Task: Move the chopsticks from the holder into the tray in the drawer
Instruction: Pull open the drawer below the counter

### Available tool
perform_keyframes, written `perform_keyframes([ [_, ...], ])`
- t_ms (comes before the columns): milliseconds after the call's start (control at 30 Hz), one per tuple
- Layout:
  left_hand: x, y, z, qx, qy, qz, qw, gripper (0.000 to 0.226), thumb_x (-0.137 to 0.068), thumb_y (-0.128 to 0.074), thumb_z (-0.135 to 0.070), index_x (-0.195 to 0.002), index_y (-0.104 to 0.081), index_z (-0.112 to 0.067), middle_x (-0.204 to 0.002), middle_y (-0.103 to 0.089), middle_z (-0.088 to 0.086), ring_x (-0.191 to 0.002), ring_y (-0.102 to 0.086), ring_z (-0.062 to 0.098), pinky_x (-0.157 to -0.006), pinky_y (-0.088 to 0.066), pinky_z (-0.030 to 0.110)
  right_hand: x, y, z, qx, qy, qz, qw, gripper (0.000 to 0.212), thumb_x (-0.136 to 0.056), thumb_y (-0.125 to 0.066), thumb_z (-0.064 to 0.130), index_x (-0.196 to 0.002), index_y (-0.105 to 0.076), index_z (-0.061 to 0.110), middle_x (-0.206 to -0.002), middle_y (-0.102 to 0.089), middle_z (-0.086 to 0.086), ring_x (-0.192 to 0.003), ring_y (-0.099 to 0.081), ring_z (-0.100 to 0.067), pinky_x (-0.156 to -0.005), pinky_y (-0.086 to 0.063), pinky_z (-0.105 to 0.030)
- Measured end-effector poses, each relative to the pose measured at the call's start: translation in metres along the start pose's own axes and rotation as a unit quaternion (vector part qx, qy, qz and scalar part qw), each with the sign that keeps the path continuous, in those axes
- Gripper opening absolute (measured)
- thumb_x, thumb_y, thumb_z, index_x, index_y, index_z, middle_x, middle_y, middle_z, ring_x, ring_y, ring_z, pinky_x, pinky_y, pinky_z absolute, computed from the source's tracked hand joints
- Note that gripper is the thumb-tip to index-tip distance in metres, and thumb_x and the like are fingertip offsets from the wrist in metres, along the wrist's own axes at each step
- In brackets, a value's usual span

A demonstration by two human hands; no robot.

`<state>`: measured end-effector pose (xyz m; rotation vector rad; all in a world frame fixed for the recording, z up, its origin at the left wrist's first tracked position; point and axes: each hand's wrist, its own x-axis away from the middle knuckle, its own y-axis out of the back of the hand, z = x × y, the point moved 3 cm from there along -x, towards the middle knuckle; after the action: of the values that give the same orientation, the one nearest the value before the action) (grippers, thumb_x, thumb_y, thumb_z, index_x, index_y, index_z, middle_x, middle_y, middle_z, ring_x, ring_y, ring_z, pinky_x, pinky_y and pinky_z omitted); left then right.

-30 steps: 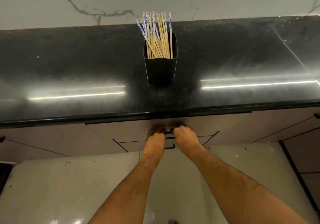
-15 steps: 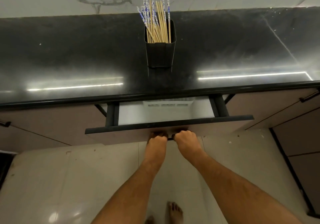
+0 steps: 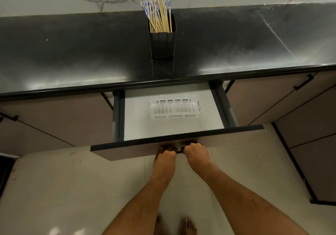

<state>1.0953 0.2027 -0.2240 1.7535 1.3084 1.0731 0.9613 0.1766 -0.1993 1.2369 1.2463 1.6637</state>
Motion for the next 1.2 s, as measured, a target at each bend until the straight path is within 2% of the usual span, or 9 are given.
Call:
perform_keyframes([
  [333, 0.061, -0.017, -0.016, 0.008, 0.019, -0.018, 1.0, 0.026, -0.096, -0.054, -0.004, -0.114, -0.068, -0.014, -0.111, -0.071, 0.005, -0.095, -0.068, 0.022, -0.077, -0.053, 0.028, 0.058, -0.02, 0.01, -0.011, 0.009, 0.003, 1.0, 0.024, -0.096, -0.053, 0.006, -0.108, -0.072, 0.013, -0.1, -0.074, -0.009, -0.092, -0.069, -0.028, -0.081, -0.053, -0.035],
  [567, 0.106, -0.027, -0.025, 0.007, 0.018, -0.031, 0.999, 0.031, -0.091, -0.057, 0.001, -0.114, -0.069, -0.016, -0.111, -0.072, 0.003, -0.098, -0.067, 0.021, -0.081, -0.054, 0.029, 0.099, -0.037, 0.017, -0.014, 0.021, 0.007, 1.0, 0.023, -0.091, -0.056, 0.003, -0.102, -0.074, 0.011, -0.096, -0.074, -0.01, -0.089, -0.07, -0.031, -0.079, -0.053, -0.038],
  [900, 0.152, -0.045, -0.026, 0.018, -0.001, -0.021, 1.0, 0.036, -0.092, -0.058, -0.002, -0.124, -0.064, -0.018, -0.119, -0.069, 0.002, -0.105, -0.064, 0.019, -0.087, -0.053, 0.026, 0.144, -0.054, 0.031, -0.012, 0.017, 0.018, 1.0, 0.019, -0.096, -0.059, 0.009, -0.109, -0.072, 0.014, -0.098, -0.074, -0.007, -0.088, -0.07, -0.024, -0.083, -0.056, -0.034],
  [1033, 0.162, -0.045, -0.029, 0.015, -0.019, -0.013, 1.0, 0.038, -0.092, -0.061, -0.006, -0.127, -0.061, -0.018, -0.121, -0.067, 0.002, -0.107, -0.064, 0.018, -0.09, -0.051, 0.024, 0.157, -0.052, 0.034, -0.025, 0.021, 0.008, 0.999, 0.017, -0.097, -0.059, 0.011, -0.108, -0.071, 0.014, -0.095, -0.073, -0.006, -0.086, -0.069, -0.022, -0.083, -0.057, -0.032],
  [1200, 0.168, -0.044, -0.034, 0.013, -0.031, -0.018, 0.999, 0.029, -0.097, -0.058, -0.014, -0.125, -0.063, -0.016, -0.12, -0.069, 0.004, -0.103, -0.066, 0.018, -0.094, -0.051, 0.024, 0.172, -0.052, 0.036, -0.061, 0.032, -0.035, 0.997, 0.023, -0.096, -0.055, 0.008, -0.112, -0.071, 0.013, -0.104, -0.073, -0.008, -0.091, -0.067, -0.024, -0.086, -0.056, -0.032],
])
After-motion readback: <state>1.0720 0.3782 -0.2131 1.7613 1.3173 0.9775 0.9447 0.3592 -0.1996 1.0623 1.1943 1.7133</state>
